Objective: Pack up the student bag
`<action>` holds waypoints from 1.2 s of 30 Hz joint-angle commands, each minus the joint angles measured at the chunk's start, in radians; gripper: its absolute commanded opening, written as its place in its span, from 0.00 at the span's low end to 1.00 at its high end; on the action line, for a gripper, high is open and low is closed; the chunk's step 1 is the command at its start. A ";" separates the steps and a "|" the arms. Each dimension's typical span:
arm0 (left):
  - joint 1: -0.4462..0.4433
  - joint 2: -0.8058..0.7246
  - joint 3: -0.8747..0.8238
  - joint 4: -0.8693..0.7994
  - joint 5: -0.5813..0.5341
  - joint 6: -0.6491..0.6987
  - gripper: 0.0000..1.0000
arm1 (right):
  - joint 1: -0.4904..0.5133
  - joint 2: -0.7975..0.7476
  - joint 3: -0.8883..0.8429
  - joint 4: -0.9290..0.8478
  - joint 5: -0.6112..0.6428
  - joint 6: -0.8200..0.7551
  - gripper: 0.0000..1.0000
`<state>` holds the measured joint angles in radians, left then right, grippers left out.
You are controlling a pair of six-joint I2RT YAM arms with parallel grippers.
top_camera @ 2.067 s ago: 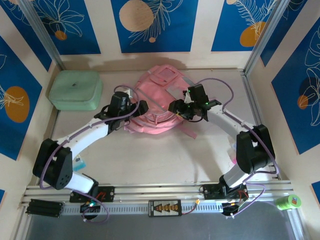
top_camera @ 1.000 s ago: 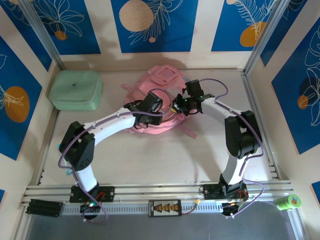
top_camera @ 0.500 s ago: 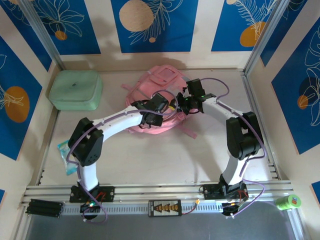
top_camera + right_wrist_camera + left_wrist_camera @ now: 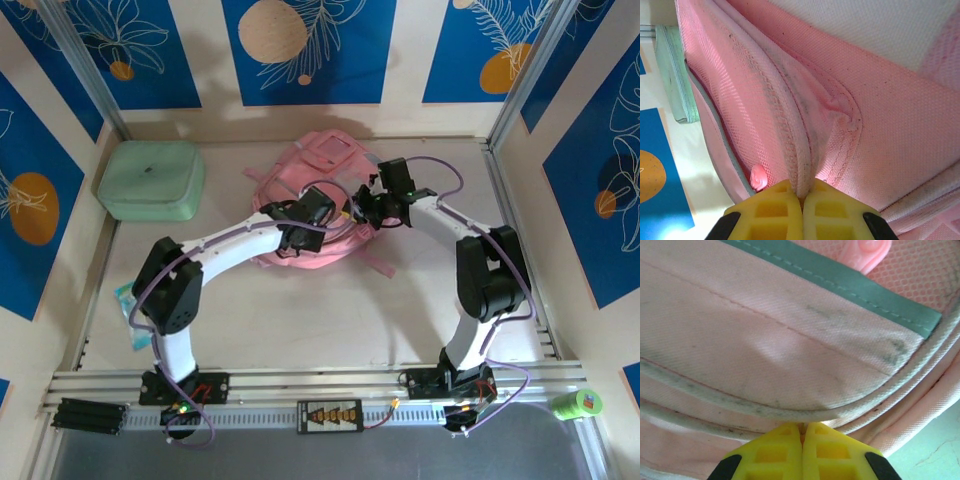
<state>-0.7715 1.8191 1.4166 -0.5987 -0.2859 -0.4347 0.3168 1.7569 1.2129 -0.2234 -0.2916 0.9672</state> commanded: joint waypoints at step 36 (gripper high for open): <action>-0.031 -0.048 -0.084 0.414 0.526 0.123 0.00 | -0.160 -0.280 -0.144 -0.125 0.058 0.031 0.60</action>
<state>-0.7864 1.7451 1.2716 -0.2173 0.1768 -0.2901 0.1505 1.5333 1.1393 -0.3538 -0.2134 0.8749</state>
